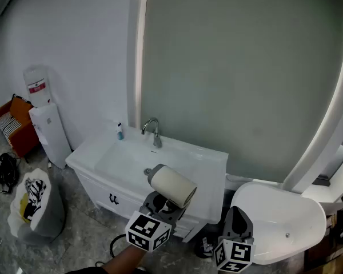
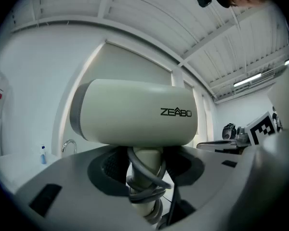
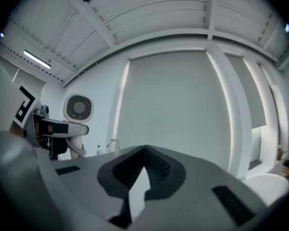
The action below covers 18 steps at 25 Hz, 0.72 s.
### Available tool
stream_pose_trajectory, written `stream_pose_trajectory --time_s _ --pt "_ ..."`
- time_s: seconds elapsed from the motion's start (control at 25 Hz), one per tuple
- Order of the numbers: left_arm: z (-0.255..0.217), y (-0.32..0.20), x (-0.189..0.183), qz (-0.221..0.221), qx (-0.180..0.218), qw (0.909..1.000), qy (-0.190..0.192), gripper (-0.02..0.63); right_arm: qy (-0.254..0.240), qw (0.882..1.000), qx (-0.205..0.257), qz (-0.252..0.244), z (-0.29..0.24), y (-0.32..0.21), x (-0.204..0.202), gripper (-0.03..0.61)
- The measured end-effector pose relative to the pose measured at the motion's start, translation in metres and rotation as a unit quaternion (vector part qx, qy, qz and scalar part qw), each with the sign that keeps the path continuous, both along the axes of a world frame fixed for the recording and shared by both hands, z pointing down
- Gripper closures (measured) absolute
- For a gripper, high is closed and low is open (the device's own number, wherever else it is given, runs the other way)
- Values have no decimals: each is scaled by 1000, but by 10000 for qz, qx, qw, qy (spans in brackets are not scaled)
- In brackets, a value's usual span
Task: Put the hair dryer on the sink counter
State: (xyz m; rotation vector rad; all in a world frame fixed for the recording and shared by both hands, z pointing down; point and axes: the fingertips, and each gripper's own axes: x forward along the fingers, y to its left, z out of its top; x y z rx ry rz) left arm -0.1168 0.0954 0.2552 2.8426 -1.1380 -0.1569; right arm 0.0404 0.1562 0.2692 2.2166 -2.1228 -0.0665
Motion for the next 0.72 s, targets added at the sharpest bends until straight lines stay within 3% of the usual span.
stream_pose_trajectory --time_s 0.72 --pt "1 -7 -14 126 -42 9999 11 403 -54 9999 48 122 0 1 -18 557"
